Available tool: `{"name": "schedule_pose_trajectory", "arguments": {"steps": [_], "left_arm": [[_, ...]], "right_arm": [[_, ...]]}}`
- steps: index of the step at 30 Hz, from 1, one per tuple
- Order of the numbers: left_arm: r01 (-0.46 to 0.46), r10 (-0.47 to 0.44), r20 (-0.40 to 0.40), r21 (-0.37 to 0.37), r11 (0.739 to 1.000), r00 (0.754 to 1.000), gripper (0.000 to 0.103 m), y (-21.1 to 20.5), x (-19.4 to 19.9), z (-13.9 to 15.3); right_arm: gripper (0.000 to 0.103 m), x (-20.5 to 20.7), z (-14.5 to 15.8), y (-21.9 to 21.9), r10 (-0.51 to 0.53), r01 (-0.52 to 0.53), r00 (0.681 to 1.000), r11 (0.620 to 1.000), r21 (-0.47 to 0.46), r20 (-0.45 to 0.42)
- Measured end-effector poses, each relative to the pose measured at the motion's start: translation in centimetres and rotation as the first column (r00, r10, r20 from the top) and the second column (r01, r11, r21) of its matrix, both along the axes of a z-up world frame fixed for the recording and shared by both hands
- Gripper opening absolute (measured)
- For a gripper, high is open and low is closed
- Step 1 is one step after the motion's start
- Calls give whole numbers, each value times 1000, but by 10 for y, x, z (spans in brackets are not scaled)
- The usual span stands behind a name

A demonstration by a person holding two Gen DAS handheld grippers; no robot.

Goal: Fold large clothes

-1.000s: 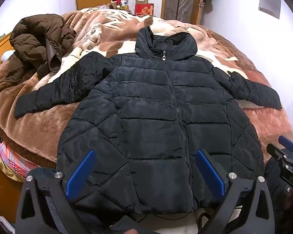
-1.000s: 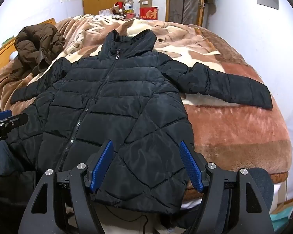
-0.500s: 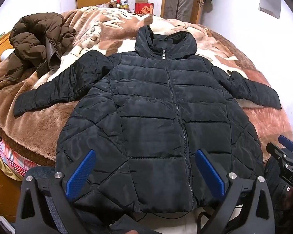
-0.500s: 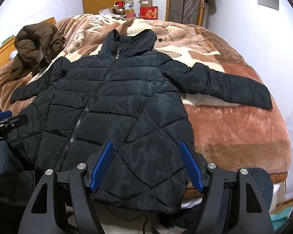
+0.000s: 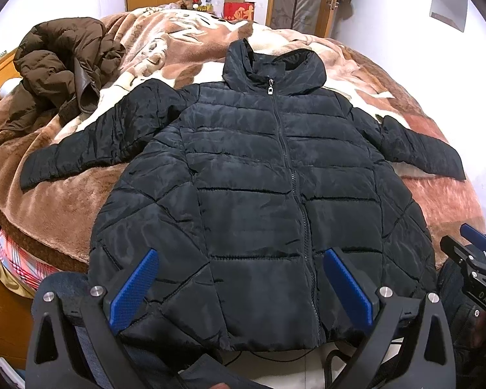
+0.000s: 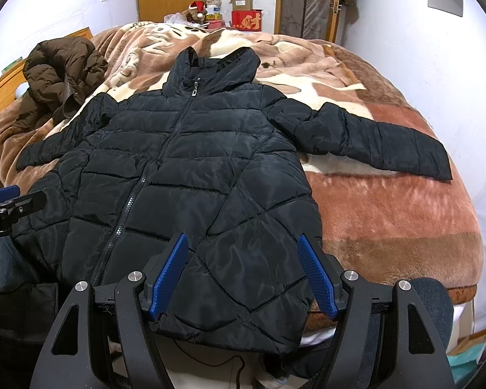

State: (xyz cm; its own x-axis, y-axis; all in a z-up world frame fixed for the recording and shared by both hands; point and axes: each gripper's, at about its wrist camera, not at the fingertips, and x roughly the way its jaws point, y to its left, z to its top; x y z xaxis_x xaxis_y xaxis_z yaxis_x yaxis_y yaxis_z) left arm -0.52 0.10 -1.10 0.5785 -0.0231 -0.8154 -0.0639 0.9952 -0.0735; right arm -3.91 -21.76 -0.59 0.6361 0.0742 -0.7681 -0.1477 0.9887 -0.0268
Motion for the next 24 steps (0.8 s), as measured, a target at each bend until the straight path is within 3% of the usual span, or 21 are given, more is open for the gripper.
{"name": "schedule_pose_trajectory", "arguments": {"steps": [24], "left_arm": [[-1, 1, -3, -2, 1000, 1000, 103, 0, 1, 0]], "right_arm": [[70, 1, -1, 1, 0, 0, 1000, 1000, -3, -5]]}}
